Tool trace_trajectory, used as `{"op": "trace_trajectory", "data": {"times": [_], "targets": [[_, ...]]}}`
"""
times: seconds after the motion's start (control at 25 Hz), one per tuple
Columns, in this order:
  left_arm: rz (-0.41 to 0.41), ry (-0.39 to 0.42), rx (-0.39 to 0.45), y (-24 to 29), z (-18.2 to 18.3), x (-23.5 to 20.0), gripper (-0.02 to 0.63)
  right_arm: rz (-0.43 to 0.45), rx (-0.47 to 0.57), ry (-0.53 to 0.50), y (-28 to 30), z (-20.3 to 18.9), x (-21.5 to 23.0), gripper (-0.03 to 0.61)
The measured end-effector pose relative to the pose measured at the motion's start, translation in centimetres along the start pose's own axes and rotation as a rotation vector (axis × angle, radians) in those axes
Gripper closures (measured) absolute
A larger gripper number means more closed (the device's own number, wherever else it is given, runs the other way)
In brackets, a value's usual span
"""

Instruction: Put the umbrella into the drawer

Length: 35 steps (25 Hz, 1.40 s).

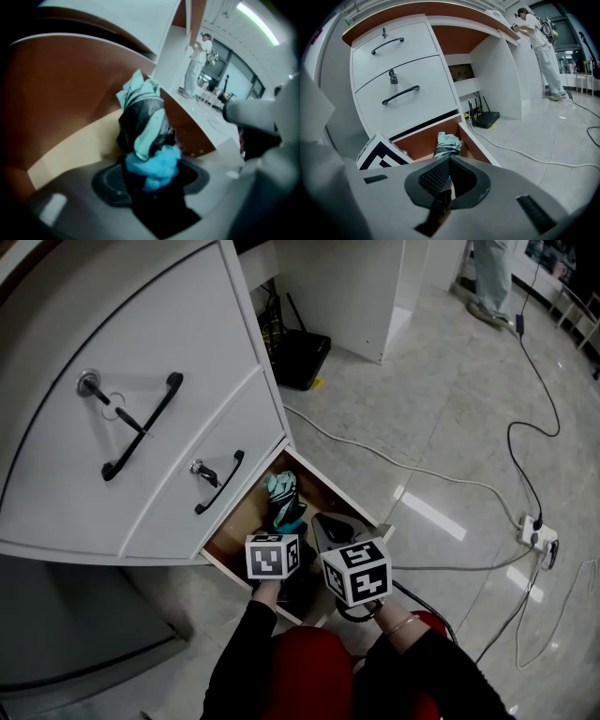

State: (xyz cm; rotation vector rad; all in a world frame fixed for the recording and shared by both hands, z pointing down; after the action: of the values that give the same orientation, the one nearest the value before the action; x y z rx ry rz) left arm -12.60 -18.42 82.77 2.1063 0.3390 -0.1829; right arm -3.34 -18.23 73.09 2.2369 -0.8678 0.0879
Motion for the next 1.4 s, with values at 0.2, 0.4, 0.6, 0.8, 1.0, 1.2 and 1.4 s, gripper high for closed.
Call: {"op": "trace_trajectory", "data": {"times": [0.2,0.4,0.6,0.8,1.0,1.2,1.4], "targets": [[0.008,-0.029,-0.005,0.6,-0.2,-0.4,0.368,0.010,-0.015,0.013,0.0,-0.1,-0.1,0.577],[0.015,-0.054,-0.011,1.1,0.1,-0.7,0.360,0.006,-0.040,0.028,0.3,-0.4,-0.1,0.577],[0.012,-0.066,-0.024,1.2,0.1,-0.9,0.350,0.003,-0.052,0.024,0.3,-0.7,-0.3,0.577],[0.007,-0.076,-0.038,1.2,0.0,-0.9,0.339,-0.016,-0.060,0.022,0.3,-0.8,-0.1,0.577],[0.015,-0.079,-0.037,1.0,0.2,-0.7,0.310,-0.034,-0.048,0.059,0.2,-0.5,0.8,0.577],[0.017,-0.068,0.021,-0.4,0.4,-0.5,0.304,-0.036,-0.035,0.063,0.0,-0.4,0.7,0.577],[0.024,-0.046,0.071,-1.8,0.8,-0.2,0.304,-0.044,-0.022,0.065,-0.1,-0.1,1.0,0.577]]}}
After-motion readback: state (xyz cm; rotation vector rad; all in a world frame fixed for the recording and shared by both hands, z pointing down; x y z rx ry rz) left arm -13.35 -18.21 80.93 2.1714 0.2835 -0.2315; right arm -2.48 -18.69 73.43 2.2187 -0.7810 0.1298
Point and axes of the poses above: the fingertips, and each gripper's own axes: y forward along the fingers, x to its right, z out of its top, the point moved 4 cm from there along -y, backward along the fingers, and after that the axes turned 5 degrees about -x, right-handed, at the moved point
